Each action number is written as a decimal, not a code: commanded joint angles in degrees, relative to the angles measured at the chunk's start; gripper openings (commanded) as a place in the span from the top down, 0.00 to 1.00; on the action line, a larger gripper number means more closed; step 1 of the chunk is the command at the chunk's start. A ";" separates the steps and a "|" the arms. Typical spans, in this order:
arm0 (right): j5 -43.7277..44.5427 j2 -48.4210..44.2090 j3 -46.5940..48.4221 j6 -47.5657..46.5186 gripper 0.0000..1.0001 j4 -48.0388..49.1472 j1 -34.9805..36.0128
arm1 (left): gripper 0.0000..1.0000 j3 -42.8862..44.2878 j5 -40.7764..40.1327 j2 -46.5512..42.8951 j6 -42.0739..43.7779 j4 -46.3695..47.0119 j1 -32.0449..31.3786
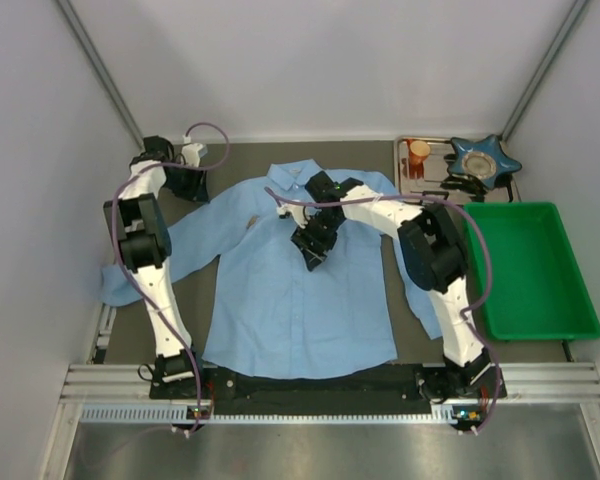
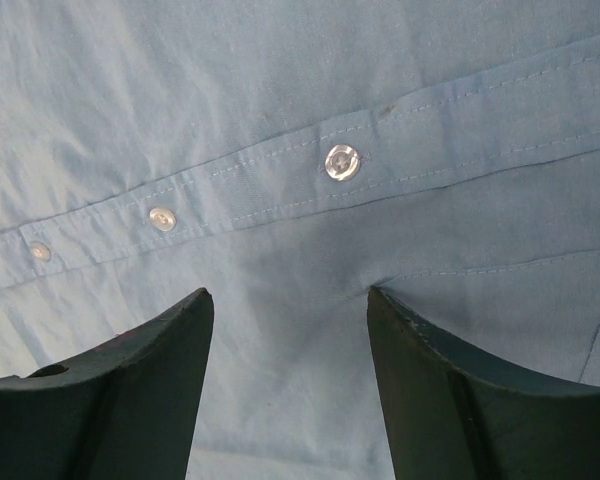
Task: Pin the brooch onto the clothing
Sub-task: Flatten out the clothes at the center of the board.
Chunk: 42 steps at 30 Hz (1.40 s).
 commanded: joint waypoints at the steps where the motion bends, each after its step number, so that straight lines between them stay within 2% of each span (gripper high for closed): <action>1: 2.10 -0.65 -5.18 -2.49 0.37 -0.97 0.28 | 0.52 0.05 4.02 1.20 -0.06 -0.82 -1.74; 8: 1.57 -2.06 -6.95 -2.76 0.37 -2.21 -1.83 | 0.55 -3.55 -0.11 1.73 3.37 0.06 -4.73; 12: 0.96 -1.89 -6.42 -2.32 0.37 -2.47 -2.18 | 0.62 -6.62 -7.83 0.94 6.61 1.11 -6.93; 15: 0.17 -1.54 -5.28 -2.05 0.37 -2.56 -2.09 | 0.64 -7.68 -11.45 1.29 8.20 -0.28 -7.37; 20: -0.98 0.04 -4.05 -1.26 0.37 -2.65 -2.09 | 0.82 -9.26 -16.37 1.47 10.14 -1.96 -7.46; 21: -0.98 0.13 -3.79 -1.09 0.37 -2.65 -2.09 | 0.90 -9.53 -17.07 1.47 10.40 -1.88 -7.64; 23: -1.15 0.31 -3.43 -0.82 0.37 -2.56 -2.09 | 1.00 -8.74 -18.13 2.34 10.49 -3.71 -7.55; 29: -1.51 1.27 -1.24 -0.21 0.37 -2.65 -1.22 | 1.00 -6.72 -18.92 2.96 10.23 -2.77 -6.59; 32: -1.77 2.50 0.69 0.49 0.37 -2.65 -0.43 | 1.00 -3.92 -21.91 3.84 8.21 -0.65 -5.01; 37: -1.51 4.96 5.26 1.29 0.37 -2.65 0.54 | 1.00 5.75 -25.68 8.40 4.78 -1.35 -3.07; 42: -1.50 7.51 9.04 1.55 0.36 -2.65 0.54 | 1.00 7.87 -25.26 9.73 2.85 1.28 -2.45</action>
